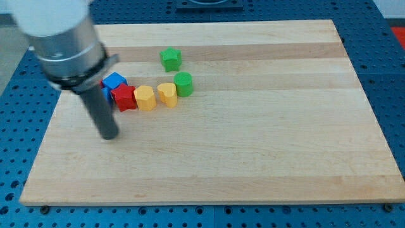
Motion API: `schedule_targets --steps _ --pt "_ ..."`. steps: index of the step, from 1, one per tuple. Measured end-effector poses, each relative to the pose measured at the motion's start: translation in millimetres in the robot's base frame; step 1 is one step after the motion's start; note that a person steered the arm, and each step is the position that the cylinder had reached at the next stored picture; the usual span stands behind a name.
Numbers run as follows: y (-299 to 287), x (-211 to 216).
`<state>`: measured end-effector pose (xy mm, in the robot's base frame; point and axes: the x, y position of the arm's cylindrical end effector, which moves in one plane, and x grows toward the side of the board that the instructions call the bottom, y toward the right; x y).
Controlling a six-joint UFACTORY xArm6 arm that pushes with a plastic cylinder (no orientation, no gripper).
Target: Slide the line of blocks right a bit
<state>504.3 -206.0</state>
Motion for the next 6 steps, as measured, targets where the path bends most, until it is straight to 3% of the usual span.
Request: schedule_targets --steps 2,6 --pt "-81 -27" --pt "-47 -62"
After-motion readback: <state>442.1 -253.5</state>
